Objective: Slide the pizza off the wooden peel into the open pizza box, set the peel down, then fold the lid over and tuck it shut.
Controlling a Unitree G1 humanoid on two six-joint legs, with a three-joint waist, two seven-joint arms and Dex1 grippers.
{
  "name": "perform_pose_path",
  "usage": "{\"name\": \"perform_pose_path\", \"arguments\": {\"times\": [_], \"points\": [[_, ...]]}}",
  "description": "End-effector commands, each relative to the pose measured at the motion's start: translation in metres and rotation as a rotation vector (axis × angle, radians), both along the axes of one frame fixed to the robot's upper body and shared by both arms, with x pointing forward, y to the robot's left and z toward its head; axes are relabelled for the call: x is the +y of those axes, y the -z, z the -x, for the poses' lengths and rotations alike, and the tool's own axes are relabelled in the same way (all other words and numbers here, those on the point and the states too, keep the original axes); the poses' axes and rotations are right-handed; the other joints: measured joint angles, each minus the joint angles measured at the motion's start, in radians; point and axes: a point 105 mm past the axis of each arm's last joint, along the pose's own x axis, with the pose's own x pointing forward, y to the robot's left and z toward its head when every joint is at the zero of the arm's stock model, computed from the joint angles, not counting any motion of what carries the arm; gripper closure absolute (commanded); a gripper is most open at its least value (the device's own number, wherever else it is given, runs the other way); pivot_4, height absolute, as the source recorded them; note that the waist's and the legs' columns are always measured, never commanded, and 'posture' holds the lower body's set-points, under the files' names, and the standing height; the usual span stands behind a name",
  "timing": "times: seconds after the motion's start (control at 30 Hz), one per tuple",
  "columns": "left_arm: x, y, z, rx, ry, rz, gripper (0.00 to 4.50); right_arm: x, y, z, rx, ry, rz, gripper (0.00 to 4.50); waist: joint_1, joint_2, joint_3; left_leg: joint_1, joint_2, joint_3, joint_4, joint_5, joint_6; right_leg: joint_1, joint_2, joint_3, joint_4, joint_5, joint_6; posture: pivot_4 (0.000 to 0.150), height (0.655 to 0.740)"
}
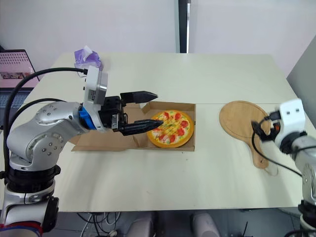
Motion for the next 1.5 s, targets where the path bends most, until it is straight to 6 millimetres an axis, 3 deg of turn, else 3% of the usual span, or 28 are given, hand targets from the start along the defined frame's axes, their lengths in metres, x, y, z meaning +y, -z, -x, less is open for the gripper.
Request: {"name": "perform_pose_path", "arguments": {"times": [0.03,0.2,0.37,0.47,0.7,0.9,1.07,1.5], "points": [[0.021,0.001,-0.002,0.001,-0.193,0.051,0.00,0.051,-0.010,-0.009,-0.047,-0.285,0.013,0.05,-0.006,0.000,0.000,0.000,0.001,0.000,0.000,0.000,0.000,0.000,0.000,0.000,0.000,0.000,0.000,0.150,0.7400],[0.057,0.020,0.021,0.165,-0.414,0.227,0.00,0.106,-0.030,-0.016,-0.086,-0.602,-0.010,0.05,-0.001,-0.001,0.000,-0.002,0.004,-0.004,0.000,0.000,0.000,-0.001,-0.003,0.000,-0.001,0.000,0.000,0.150,0.7400],[0.098,0.056,0.057,0.387,-0.717,0.431,0.00,0.151,-0.052,-0.002,-0.057,-0.899,-0.008,0.05,0.003,-0.002,0.000,-0.001,0.001,-0.005,0.001,0.000,0.000,0.000,-0.014,-0.002,-0.002,0.000,0.000,0.150,0.7400],[0.111,0.071,0.079,0.494,-0.862,0.609,0.00,0.170,-0.059,0.005,-0.059,-0.997,-0.012,0.05,0.012,-0.004,-0.001,-0.001,0.001,-0.007,0.002,0.000,0.000,0.001,-0.015,-0.003,-0.001,0.000,0.000,0.150,0.7400],[0.151,0.112,0.110,0.676,-1.174,1.025,0.00,0.189,-0.057,0.012,-0.076,-1.097,-0.001,0.05,0.023,-0.006,-0.003,0.001,-0.001,-0.004,0.002,0.000,0.000,0.003,-0.015,-0.002,-0.003,0.001,0.002,0.150,0.7400],[0.175,0.130,0.108,0.716,-1.256,1.112,0.00,0.201,-0.061,0.017,-0.094,-1.135,-0.006,0.05,0.004,-0.006,-0.003,0.000,-0.001,-0.001,0.000,-0.002,0.003,0.004,-0.015,0.000,-0.014,0.004,0.005,0.150,0.7400],[0.190,0.139,0.086,0.743,-1.242,1.100,0.00,0.204,-0.060,0.016,-0.106,-1.127,0.005,0.05,0.011,-0.006,-0.003,0.000,0.001,-0.005,-0.001,-0.001,0.002,0.004,-0.013,-0.004,-0.014,0.004,0.003,0.150,0.7400],[0.197,0.141,0.048,0.787,-1.126,0.989,0.00,0.200,-0.061,0.014,-0.122,-1.074,0.015,0.05,0.014,-0.007,-0.003,0.000,0.001,-0.006,-0.001,-0.001,0.002,0.003,-0.013,-0.004,-0.013,0.006,0.003,0.150,0.7400]]}}
